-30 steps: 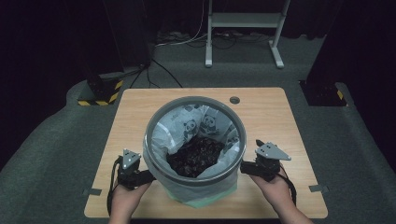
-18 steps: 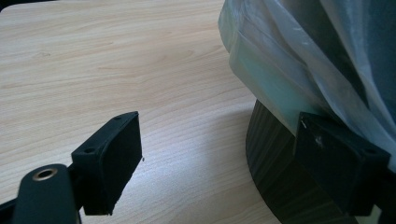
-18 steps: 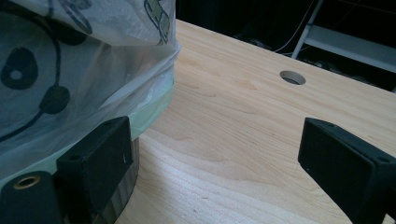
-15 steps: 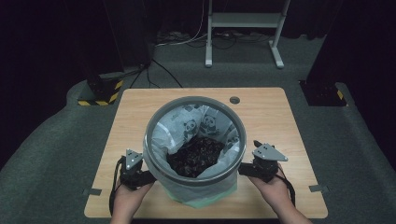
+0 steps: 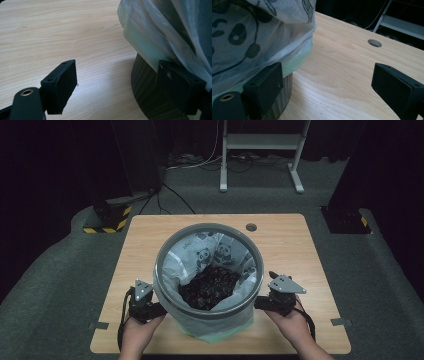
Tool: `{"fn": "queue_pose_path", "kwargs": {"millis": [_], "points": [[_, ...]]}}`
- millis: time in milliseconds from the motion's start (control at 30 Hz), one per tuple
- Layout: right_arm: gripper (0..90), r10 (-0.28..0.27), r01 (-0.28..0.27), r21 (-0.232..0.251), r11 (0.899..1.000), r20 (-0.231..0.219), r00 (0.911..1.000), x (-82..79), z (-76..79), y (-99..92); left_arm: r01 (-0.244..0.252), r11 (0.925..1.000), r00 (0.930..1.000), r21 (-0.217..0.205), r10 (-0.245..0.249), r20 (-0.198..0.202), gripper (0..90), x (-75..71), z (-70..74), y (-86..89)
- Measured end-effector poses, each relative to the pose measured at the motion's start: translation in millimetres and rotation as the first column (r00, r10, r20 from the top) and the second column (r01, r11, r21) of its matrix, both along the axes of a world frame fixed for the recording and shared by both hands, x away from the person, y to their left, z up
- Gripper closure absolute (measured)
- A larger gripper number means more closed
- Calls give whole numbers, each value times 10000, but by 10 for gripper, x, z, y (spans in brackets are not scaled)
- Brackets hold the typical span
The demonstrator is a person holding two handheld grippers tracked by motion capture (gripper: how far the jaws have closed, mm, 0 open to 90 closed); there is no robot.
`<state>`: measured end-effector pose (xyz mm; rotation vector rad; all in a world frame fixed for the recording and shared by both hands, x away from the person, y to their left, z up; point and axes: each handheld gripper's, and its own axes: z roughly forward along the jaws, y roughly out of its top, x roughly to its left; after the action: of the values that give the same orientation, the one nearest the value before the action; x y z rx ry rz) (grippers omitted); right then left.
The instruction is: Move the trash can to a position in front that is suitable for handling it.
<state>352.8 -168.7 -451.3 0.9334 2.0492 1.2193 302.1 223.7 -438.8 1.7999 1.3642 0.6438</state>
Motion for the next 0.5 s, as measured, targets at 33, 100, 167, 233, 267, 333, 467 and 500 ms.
{"fn": "queue_pose_path", "kwargs": {"millis": [33,100,167,233,267,333,467,500], "points": [[102,16,-16,-22,10000,7,10000,-1,0,1,3,10000,10000,-45,-3,-19,172,2,-2,-4],[106,14,-14,-55,10000,25,10000,-7,-1,2,-4,10000,10000,-41,4,-7,177,7,0,-17],[107,-54,54,-16,10000,23,10000,-9,0,-3,-5,10000,10000,-6,5,-4,181,10,3,-30],[107,-62,62,-2,10000,32,10000,-8,-1,-7,-4,10000,10000,-17,4,-6,184,12,3,-37],[108,-98,98,21,9999,1,10000,-6,-5,-14,-25,10000,10000,-31,25,-39,184,14,5,-43],[111,-122,122,67,9999,-48,9999,-6,-9,-21,-30,10000,10000,-28,29,-68,184,25,7,-57],[114,-174,174,-14,9998,-19,9998,-9,-16,-52,41,10000,10000,-39,-42,-90,186,63,7,-88],[114,-206,206,7,9998,-45,9998,-12,-17,-64,71,9999,9999,-71,-72,-82,186,75,6,-103]]}}
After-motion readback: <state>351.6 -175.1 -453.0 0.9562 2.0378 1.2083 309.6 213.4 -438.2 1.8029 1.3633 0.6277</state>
